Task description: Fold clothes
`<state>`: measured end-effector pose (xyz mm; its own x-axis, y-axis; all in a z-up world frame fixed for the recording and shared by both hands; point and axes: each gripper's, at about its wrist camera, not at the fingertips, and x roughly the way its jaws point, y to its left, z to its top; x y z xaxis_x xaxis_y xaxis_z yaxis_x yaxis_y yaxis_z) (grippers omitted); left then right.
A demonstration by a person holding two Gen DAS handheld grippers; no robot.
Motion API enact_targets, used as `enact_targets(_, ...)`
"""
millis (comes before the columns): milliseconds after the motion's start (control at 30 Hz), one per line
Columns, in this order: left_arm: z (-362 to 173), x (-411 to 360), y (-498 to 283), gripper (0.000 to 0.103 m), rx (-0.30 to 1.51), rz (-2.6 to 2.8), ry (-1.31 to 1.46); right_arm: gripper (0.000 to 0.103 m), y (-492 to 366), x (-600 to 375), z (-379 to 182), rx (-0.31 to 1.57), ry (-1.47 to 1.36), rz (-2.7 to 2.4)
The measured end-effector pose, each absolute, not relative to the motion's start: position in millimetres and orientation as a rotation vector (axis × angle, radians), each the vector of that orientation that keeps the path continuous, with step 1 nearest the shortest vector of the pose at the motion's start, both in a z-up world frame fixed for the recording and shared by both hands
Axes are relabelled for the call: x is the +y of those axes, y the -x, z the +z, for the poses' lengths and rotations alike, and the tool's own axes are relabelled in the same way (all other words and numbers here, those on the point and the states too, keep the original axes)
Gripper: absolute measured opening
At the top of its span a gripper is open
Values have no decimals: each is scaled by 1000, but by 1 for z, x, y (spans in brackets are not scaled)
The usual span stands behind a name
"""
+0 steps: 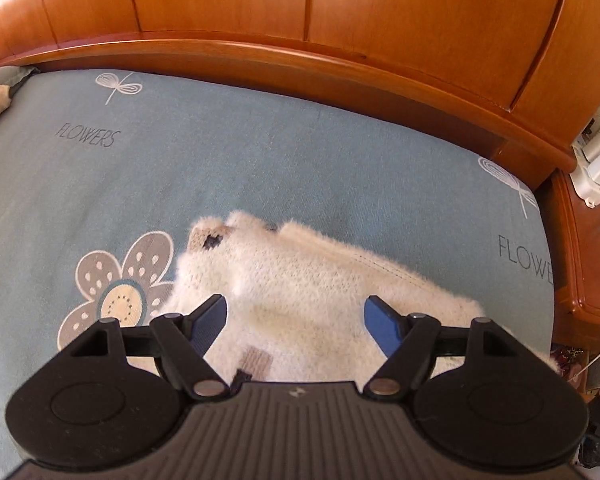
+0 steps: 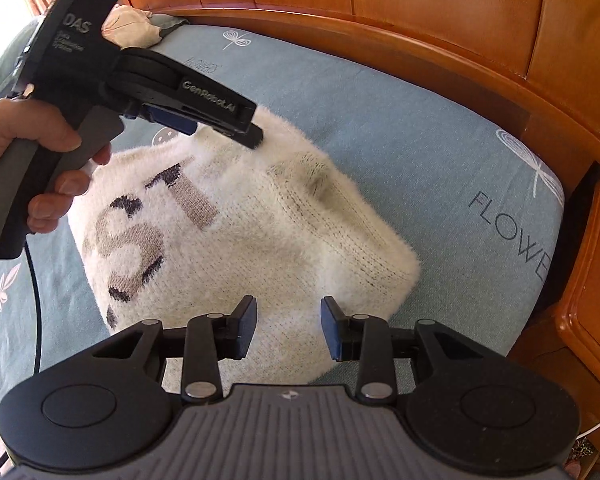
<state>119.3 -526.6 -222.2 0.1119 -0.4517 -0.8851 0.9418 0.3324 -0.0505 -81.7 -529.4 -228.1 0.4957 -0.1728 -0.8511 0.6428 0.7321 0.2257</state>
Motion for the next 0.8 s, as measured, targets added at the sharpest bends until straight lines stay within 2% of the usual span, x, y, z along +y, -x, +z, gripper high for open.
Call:
enact_targets(133, -204, -473, -109, 76, 989, -1082, -523, 45, 82, -526, -213, 909, -594, -479)
enact_targets(300, -214, -438, -106, 76, 1052, -1000, -467, 45, 71, -512, -220, 957, -584, -414)
enact_targets(433, -235, -446, -105, 77, 1089, -975, -509, 45, 65, -507, -234, 983, -605, -417)
enact_targets(567, -248, -460, -102, 88, 1097, -968, -566, 46, 64, -505, -238, 986, -619, -426)
enact_targets(733, -239, -455, -101, 88, 1104, -978, -573, 47, 67, -504, -232, 990, -640, -436)
enact_targets(800, -228, -444, -99, 87, 1053, -982, -580, 50, 70, -503, -225, 992, -632, -438)
